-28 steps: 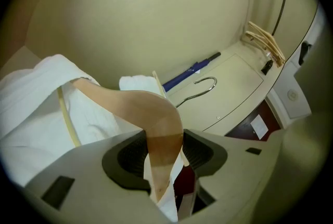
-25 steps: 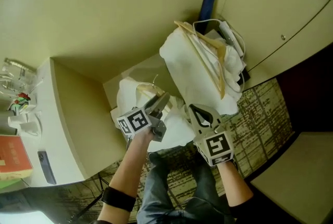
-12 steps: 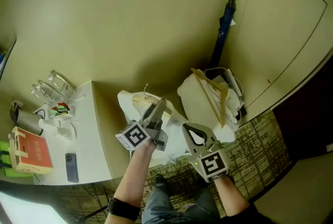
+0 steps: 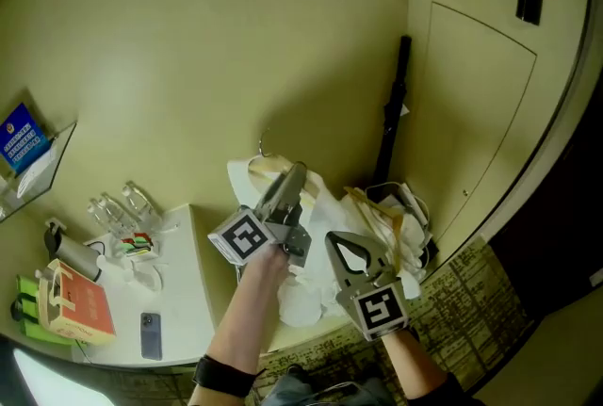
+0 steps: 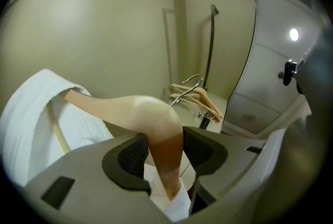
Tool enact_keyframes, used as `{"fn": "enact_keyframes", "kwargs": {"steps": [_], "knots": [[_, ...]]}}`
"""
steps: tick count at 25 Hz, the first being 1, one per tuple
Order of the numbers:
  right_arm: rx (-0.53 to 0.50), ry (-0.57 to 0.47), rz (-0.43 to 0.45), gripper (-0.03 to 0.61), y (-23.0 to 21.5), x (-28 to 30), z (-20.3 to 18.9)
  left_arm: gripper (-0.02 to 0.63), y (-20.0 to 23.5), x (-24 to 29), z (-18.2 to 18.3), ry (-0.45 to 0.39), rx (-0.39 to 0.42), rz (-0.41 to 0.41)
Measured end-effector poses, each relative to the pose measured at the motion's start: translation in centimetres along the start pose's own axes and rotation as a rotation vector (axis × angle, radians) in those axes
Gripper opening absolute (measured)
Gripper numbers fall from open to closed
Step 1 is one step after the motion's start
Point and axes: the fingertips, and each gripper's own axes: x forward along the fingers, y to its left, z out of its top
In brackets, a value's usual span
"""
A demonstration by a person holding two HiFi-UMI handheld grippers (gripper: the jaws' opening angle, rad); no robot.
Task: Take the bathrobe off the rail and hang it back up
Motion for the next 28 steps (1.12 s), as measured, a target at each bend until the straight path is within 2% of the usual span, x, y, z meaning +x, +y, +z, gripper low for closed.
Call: {"fn": "enact_keyframes", "kwargs": {"steps": [5,8,11,15,28], "knots": [[-0.064,-0.114,-0.09,0.017,-2.3,0.2,7.2,0.199,-5.9,5.2,4.9,-0.001,0.035,-0.109],[-0.112,-0.171,-0.144,0.017,-3.6,0.2,11.0,0.199,-8.9,7.8,7.0,0.017,0.047,-0.141],[-0.113,-0.219,-0.194,0.017,-4.8,-0.2,13.9,0.199,-11.9,9.6,9.1,0.038,0.067,-0.158],[-0.126,-0.253,-0.221,0.017,-6.1,0.0,17.0,0.201,-16.3,12.0,12.3,0.022,0.081,-0.222],[-0.226,-0.36,-0.299,0.017,-8.7,2.1,30.6,0.202,-24.4,16.6,23.6,-0.037,0.137,-0.27]]}}
